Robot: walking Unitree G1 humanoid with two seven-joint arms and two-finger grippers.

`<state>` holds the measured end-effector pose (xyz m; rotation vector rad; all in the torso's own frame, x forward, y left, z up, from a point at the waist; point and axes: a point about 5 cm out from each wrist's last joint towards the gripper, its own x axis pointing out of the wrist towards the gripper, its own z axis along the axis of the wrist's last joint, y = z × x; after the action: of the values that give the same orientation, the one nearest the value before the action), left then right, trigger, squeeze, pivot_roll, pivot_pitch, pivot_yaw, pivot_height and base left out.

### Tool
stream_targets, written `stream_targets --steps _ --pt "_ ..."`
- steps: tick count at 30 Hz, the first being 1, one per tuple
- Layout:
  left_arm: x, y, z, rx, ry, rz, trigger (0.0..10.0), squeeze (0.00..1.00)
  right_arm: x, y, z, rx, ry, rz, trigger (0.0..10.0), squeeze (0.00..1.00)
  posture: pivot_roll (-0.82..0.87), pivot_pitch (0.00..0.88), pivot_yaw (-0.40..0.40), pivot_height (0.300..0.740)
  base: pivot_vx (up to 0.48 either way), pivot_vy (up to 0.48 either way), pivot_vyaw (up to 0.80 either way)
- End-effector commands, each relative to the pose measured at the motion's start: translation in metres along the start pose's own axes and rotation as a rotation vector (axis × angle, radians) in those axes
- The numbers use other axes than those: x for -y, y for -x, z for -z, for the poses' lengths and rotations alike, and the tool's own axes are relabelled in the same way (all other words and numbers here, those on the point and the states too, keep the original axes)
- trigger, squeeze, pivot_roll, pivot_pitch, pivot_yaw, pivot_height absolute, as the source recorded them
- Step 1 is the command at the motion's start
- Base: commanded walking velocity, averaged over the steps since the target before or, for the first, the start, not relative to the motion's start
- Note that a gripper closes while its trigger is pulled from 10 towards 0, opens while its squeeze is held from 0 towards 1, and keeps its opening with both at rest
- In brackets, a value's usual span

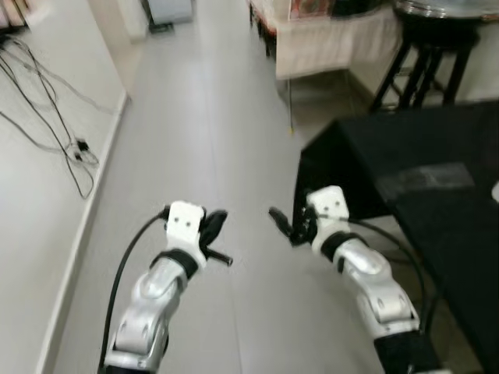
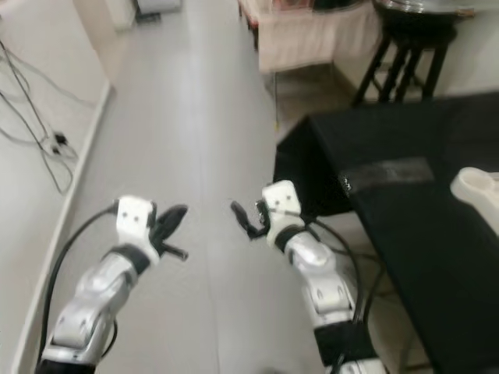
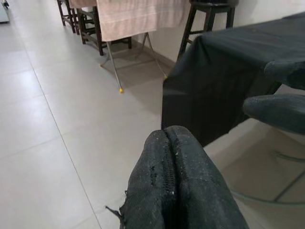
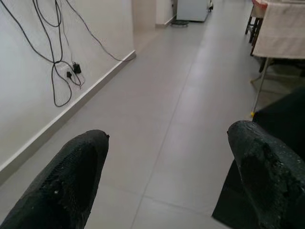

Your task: Building children table

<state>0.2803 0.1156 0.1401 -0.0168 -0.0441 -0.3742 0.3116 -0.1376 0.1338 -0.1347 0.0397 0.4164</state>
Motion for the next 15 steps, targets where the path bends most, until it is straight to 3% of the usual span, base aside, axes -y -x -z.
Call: stream_targets --steps 1,15 --pt "-0.0071 0.0033 0.003 -0.015 -0.01 -0.024 10.0 0.0 -0.006 -0.0016 -0.0009 0.013 -0.015 -0.023 10.0 0.0 -0.04 0.121 0.016 0.74 0.352 0.0 0.0" --pt "-0.0082 0.0031 0.0034 -0.015 -0.008 -0.026 10.0 0.0 -0.006 -0.0027 -0.0008 0.014 -0.028 -0.024 10.0 0.0 -0.01 0.113 0.022 0.74 0.349 0.0 0.0"
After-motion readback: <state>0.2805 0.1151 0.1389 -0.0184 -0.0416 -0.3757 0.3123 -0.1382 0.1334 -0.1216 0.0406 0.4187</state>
